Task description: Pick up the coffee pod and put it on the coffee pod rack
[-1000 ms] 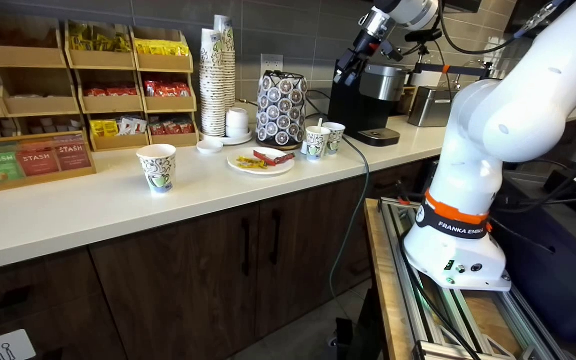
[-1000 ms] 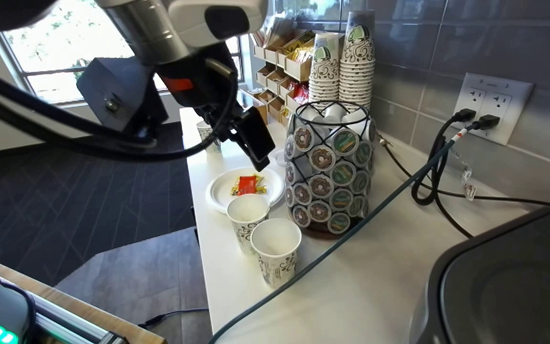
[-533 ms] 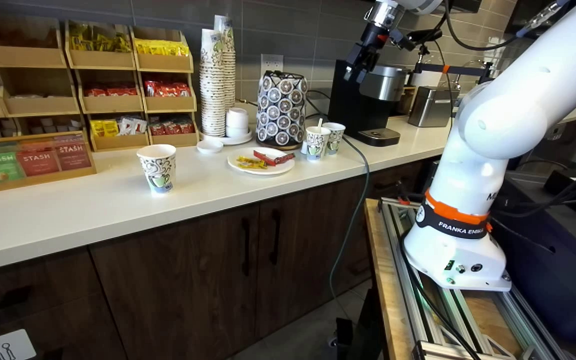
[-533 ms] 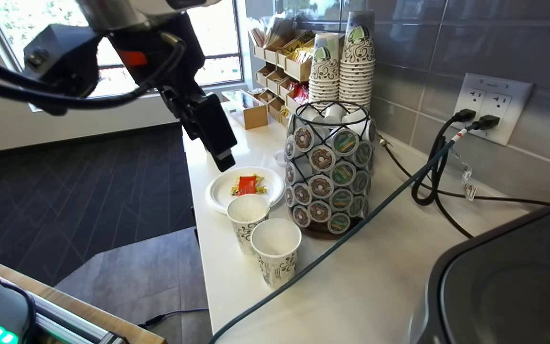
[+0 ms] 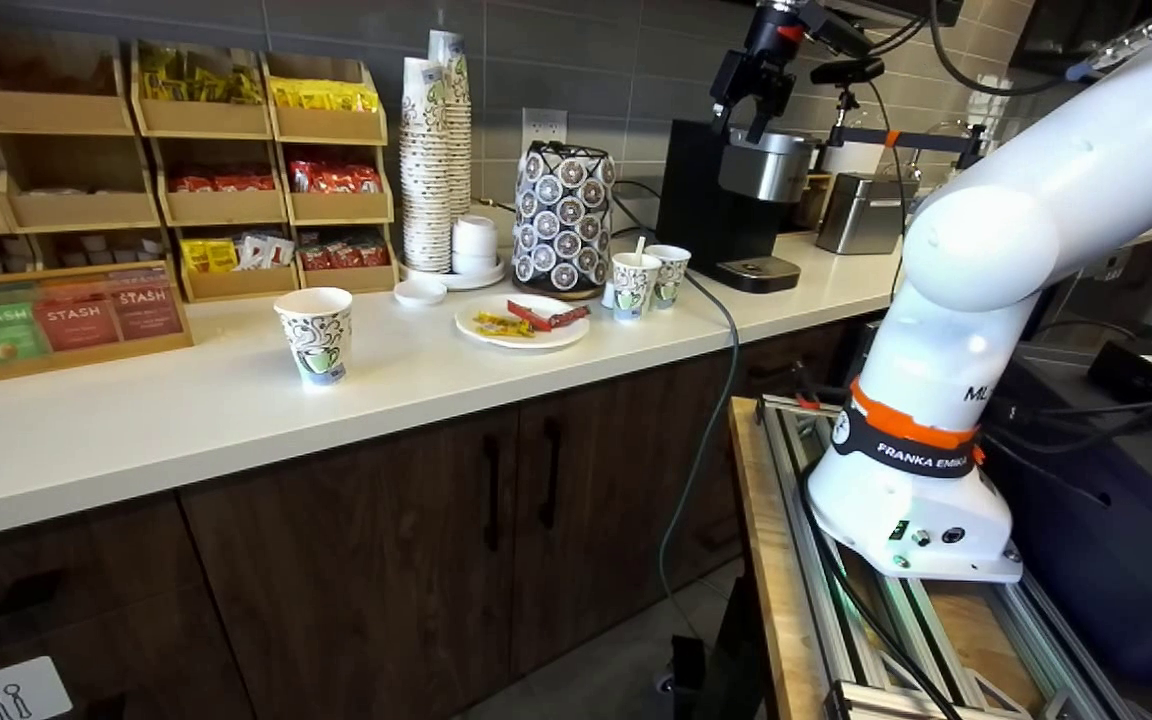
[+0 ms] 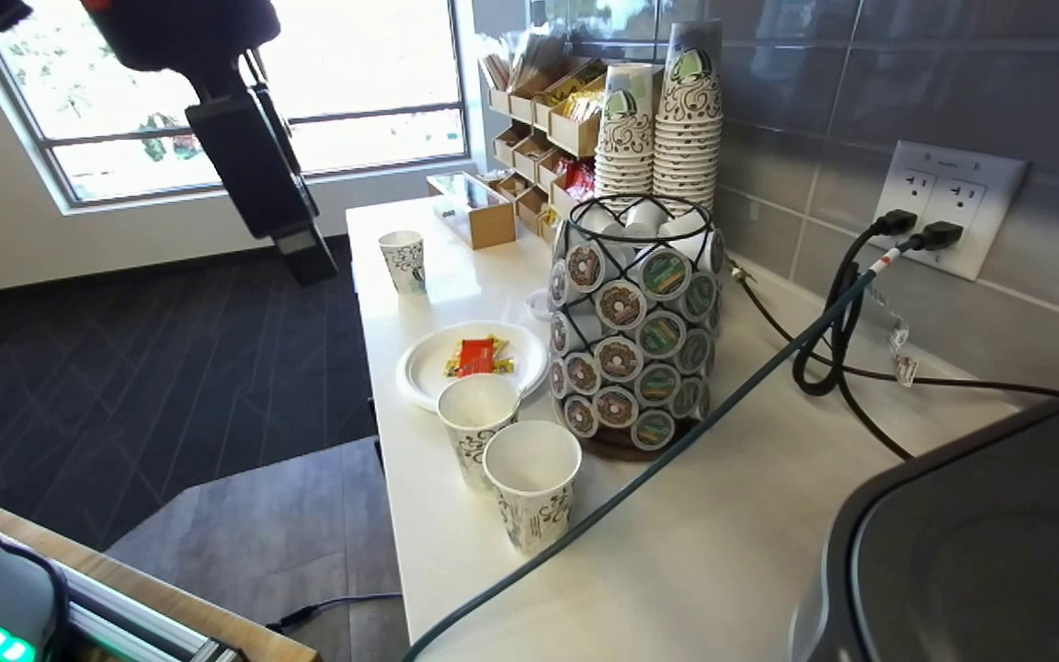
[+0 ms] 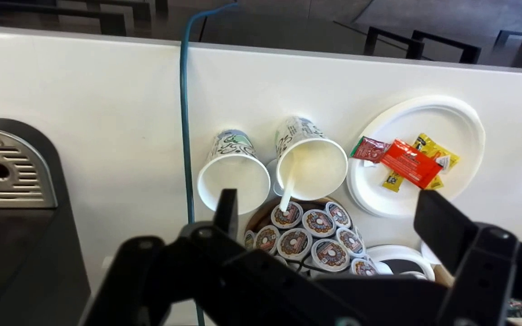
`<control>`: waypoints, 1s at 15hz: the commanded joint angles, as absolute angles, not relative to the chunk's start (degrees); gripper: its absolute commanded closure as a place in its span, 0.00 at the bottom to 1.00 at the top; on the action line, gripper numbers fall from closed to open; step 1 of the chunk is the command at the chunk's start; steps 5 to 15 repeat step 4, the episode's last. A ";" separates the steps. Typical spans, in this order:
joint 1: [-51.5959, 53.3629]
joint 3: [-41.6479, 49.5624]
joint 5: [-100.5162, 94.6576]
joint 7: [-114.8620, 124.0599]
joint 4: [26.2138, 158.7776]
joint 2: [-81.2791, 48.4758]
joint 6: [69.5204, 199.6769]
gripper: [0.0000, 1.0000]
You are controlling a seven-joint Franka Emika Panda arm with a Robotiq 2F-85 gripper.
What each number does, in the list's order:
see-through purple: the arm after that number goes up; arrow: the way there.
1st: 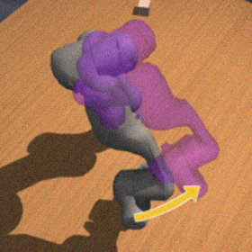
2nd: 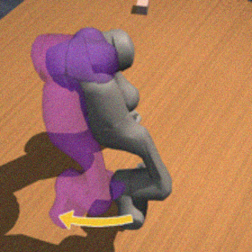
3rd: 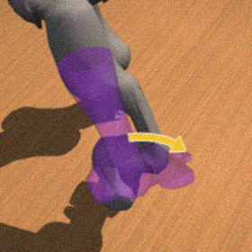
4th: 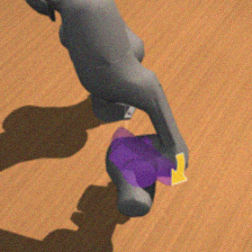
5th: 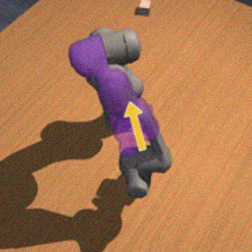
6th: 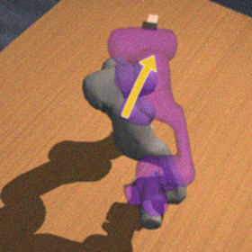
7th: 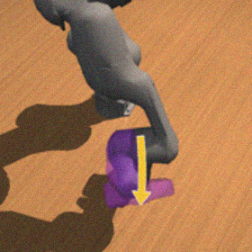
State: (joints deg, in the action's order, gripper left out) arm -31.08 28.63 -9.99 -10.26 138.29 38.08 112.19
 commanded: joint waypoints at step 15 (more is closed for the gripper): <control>-30.68 29.12 -10.14 -10.21 138.17 37.76 112.09 0.00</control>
